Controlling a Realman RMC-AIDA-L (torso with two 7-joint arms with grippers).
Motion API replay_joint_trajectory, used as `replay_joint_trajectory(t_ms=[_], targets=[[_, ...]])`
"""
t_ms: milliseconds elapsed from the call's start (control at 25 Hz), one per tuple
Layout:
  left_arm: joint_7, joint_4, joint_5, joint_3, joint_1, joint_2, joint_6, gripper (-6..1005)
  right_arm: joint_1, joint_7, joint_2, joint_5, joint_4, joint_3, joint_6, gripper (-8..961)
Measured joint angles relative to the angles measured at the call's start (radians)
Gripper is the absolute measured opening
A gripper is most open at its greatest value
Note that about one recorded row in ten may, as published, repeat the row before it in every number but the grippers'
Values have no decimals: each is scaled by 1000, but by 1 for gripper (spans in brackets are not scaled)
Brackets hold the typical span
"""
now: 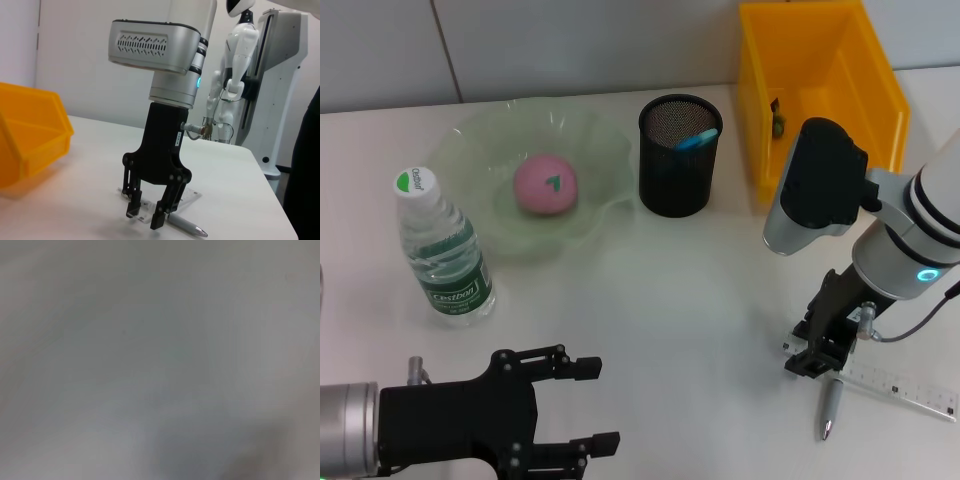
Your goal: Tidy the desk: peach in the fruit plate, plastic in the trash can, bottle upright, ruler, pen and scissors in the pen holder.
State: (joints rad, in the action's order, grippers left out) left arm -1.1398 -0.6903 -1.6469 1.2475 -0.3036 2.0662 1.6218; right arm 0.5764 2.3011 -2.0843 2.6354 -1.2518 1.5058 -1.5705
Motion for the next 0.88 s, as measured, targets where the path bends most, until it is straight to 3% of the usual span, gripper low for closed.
replay_joint_trajectory(t_ms=[400, 680, 880], targets=[[0, 0, 14, -13, 4, 0, 17, 757, -6, 15, 1, -6, -69, -40, -21, 385], [-1, 1, 16, -17, 5, 0, 21, 757, 20, 65, 4, -45, -265, -216, -97, 379], [-1, 7, 19, -17, 4, 1, 21, 757, 23, 106, 6, -145, -377, -360, -47, 380]])
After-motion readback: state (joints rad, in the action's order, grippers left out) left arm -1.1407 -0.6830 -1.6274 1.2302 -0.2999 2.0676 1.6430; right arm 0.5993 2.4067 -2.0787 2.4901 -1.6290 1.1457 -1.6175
